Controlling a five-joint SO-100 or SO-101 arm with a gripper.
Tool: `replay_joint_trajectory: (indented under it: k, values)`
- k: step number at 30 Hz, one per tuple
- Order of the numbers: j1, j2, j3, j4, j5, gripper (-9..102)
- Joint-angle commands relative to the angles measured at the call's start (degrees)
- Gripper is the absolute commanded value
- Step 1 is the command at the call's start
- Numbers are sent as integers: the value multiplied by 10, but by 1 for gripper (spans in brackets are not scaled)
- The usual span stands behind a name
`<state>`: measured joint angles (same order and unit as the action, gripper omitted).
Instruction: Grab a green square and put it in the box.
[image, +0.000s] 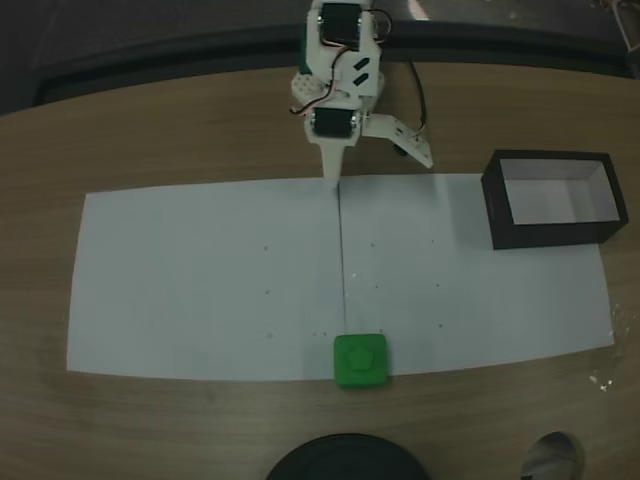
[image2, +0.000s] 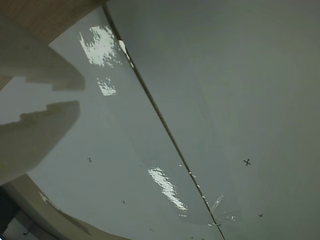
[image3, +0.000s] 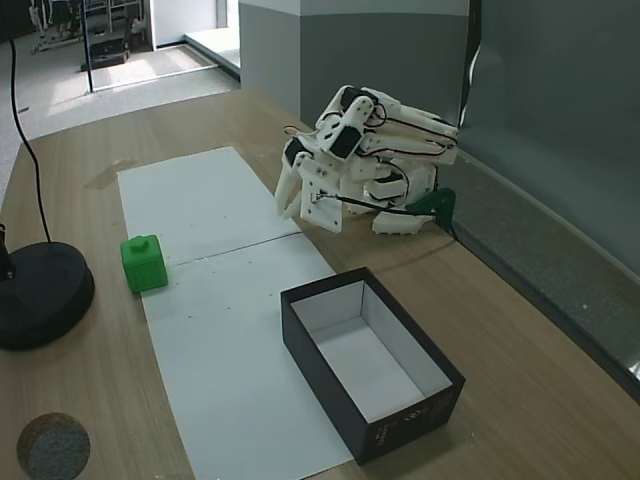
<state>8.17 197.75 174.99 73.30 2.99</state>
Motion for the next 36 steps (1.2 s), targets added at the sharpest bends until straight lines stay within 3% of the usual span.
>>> replay_joint_trajectory:
  k: [1,26,30,36]
  values:
    - [-1,14,-30,7,0,0]
    - [-5,14,-29,1,-1,0]
    - [-5,14,-21,-32,0,0]
    - [11,14,13,-171,-24,0]
